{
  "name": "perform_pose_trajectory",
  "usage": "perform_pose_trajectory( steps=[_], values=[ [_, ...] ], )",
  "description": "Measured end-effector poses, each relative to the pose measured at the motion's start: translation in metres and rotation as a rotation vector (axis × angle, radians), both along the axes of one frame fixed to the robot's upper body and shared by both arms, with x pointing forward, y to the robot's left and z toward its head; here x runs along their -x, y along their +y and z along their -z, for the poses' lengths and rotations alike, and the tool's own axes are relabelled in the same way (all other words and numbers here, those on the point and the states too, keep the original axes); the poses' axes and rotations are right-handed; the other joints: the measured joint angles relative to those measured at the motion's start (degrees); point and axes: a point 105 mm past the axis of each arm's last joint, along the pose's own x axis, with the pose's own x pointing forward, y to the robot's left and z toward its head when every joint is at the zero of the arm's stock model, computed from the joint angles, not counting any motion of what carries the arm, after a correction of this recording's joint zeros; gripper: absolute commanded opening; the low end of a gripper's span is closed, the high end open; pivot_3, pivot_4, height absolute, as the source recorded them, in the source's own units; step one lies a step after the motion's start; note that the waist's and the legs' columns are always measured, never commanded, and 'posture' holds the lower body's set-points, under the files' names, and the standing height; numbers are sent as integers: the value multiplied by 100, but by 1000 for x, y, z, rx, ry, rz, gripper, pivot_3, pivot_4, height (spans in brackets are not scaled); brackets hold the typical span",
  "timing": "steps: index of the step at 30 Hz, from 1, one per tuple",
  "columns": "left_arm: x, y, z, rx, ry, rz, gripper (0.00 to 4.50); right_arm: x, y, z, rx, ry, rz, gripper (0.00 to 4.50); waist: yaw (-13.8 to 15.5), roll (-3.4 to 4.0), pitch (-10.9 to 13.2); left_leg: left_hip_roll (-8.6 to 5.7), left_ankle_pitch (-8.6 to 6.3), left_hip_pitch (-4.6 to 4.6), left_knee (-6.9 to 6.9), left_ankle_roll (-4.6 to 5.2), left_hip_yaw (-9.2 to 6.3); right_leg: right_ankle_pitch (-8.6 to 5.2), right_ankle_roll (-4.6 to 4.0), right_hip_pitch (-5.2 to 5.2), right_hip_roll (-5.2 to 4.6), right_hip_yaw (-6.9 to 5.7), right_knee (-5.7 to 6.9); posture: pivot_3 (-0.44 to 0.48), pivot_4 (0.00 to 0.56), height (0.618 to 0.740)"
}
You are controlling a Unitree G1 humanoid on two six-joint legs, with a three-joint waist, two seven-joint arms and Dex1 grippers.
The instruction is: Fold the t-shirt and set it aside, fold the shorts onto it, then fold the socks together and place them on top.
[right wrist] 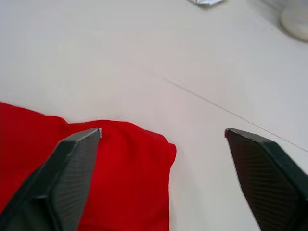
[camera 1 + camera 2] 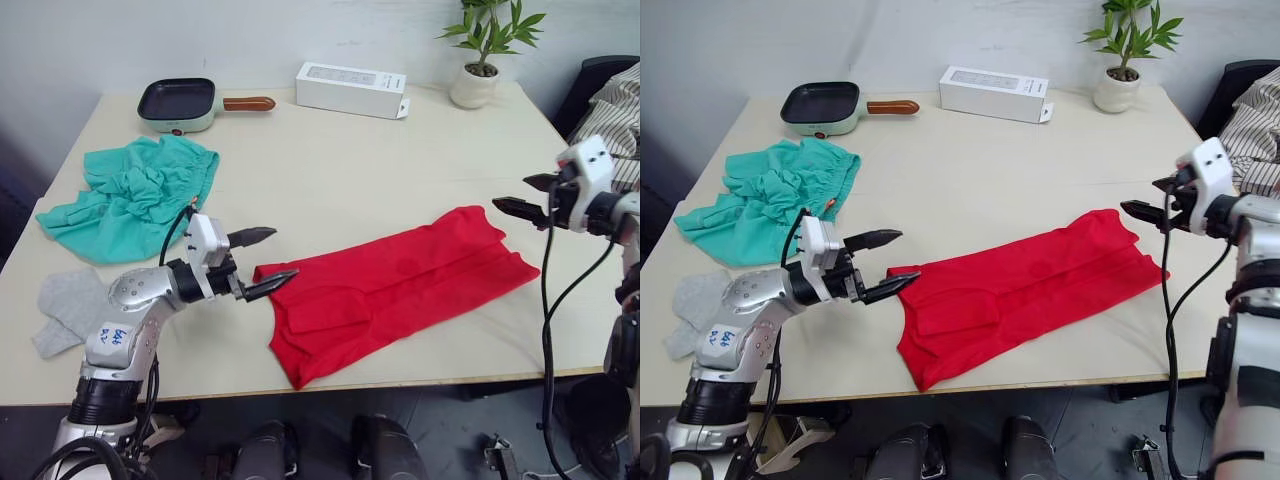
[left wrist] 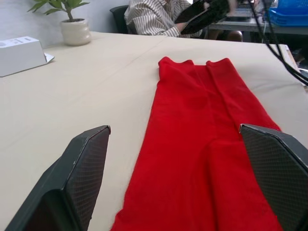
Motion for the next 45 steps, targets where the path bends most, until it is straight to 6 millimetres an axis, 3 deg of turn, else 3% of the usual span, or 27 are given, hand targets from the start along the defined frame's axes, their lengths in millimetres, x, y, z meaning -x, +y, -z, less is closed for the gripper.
perform_pose_trajectory(
  steps=[7, 14, 15, 18, 19, 23, 27, 31, 35, 38, 43, 45],
  values=[
    [-22, -16, 4, -27, -1, 70, 4500, 50, -1, 29, -109, -19, 70, 4475, 9, 0, 0, -19, 8, -7, -7, 12, -36, 7, 12, 21, -18, -36, -7, 0, 150, 740],
    [-38, -28, 1, -58, -27, 110, 4500, 80, 9, 23, -140, -99, 141, 4475, -5, -1, 0, -15, 7, -5, -9, 13, -24, 10, 18, 15, -9, -27, -10, 0, 150, 740],
    [-39, -29, 1, -59, -29, 115, 4500, 82, 9, 23, -147, -108, 152, 4475, -20, 1, 0, -39, 12, -9, -22, 19, -72, 11, 20, 52, -28, -63, -16, 0, 150, 740],
    [-42, -35, 0, -63, -34, 135, 4500, 87, 8, 24, -177, -120, 187, 4475, -104, 7, 6, -206, 127, -10, -136, 50, -361, 1, 60, 196, -158, -351, -57, 0, 150, 740],
    [-44, -36, 1, -72, -32, 135, 4500, 89, 8, 24, -181, -116, 200, 4475, -81, 5, 9, -218, 152, -4, -129, 41, -373, -4, 68, 192, -168, -326, -42, 0, 150, 740],
    [-55, -32, 10, -113, 17, 112, 4500, 111, 25, 32, -270, -1, 164, 4475, 236, 13, 15, -211, 126, -19, -95, 58, -378, -8, 70, 193, -172, -296, -68, 0, 150, 740],
    [-67, -42, 12, -185, 56, 148, 4500, 147, 46, 47, -407, 214, 107, 4475, 372, 12, 16, -212, 96, -34, -86, 101, -379, 3, 83, 196, -196, -292, -100, 0, 150, 740],
    [-80, -61, 12, -225, 91, 177, 4500, 171, 37, 64, -482, 372, 211, 4475, 414, 11, 17, -217, 87, -44, -86, 117, -364, 18, 101, 195, -192, -290, -128, 0, 150, 740],
    [-86, -73, 26, -284, 164, 186, 4500, 183, 26, 80, -477, 481, 338, 4475, 402, 8, 18, -220, 83, -44, -93, 117, -344, 20, 105, 188, -185, -289, -135, 0, 150, 740],
    [-86, -72, 44, -318, 233, 183, 4500, 187, 28, 91, -496, 540, 365, 4475, 325, 4, 21, -218, 82, -44, -94, 115, -342, 20, 105, 184, -185, -288, -135, 0, 150, 740],
    [-83, -79, 60, -347, 293, 199, 4500, 174, 41, 110, -510, 574, 399, 4475, 271, 1, 23, -216, 79, -44, -91, 124, -334, 22, 109, 176, -191, -271, -130, 0, 150, 740],
    [-82, -81, 61, -350, 297, 206, 4500, 164, 45, 109, -514, 548, 399, 4475, 257, 1, 23, -213, 79, -42, -88, 124, -331, 23, 111, 176, -190, -265, -129, 0, 150, 740]
  ],
)
